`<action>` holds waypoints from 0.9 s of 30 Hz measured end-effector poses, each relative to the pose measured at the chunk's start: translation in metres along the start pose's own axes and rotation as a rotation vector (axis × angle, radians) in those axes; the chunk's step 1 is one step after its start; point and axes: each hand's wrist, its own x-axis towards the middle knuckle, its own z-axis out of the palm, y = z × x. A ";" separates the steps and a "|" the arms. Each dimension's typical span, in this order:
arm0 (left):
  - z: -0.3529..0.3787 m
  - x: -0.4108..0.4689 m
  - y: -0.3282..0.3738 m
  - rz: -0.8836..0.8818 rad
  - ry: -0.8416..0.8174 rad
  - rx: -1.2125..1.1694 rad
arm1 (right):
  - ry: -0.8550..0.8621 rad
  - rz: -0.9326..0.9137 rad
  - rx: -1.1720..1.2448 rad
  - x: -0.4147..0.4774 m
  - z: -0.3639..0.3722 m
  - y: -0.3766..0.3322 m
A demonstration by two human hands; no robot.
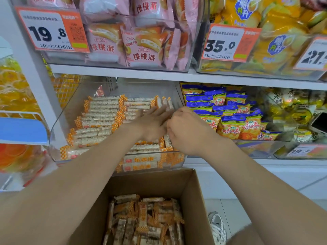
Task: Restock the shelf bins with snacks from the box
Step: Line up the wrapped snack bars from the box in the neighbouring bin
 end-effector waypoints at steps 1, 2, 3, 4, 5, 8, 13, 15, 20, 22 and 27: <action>0.001 0.000 0.003 0.003 -0.037 0.034 | -0.040 0.009 -0.014 -0.004 -0.002 -0.005; 0.001 0.003 0.003 -0.002 -0.056 0.040 | -0.085 0.024 -0.024 -0.010 -0.004 -0.010; -0.001 0.005 0.003 -0.008 -0.067 0.022 | -0.133 0.037 -0.042 -0.016 -0.004 -0.014; -0.003 0.006 0.003 -0.006 -0.069 -0.014 | -0.169 0.037 -0.061 -0.023 -0.003 -0.018; -0.006 0.005 0.002 0.002 -0.052 -0.061 | -0.194 0.033 -0.078 -0.029 -0.001 -0.022; -0.016 -0.016 -0.009 -0.030 0.065 -0.116 | -0.182 0.042 -0.064 -0.039 0.006 -0.029; -0.017 -0.087 -0.040 -0.218 -0.108 0.005 | -0.156 0.017 -0.198 -0.040 0.015 -0.043; -0.009 -0.101 -0.046 -0.206 -0.121 0.021 | -0.186 0.004 -0.217 -0.041 0.026 -0.053; 0.006 -0.100 -0.051 -0.196 -0.020 -0.002 | -0.163 0.098 0.067 -0.034 0.041 -0.059; 0.005 -0.103 -0.051 -0.190 -0.011 -0.005 | -0.145 0.100 0.116 -0.035 0.041 -0.057; 0.008 -0.149 -0.035 -0.102 0.245 0.014 | 0.011 0.103 0.208 -0.044 0.031 -0.060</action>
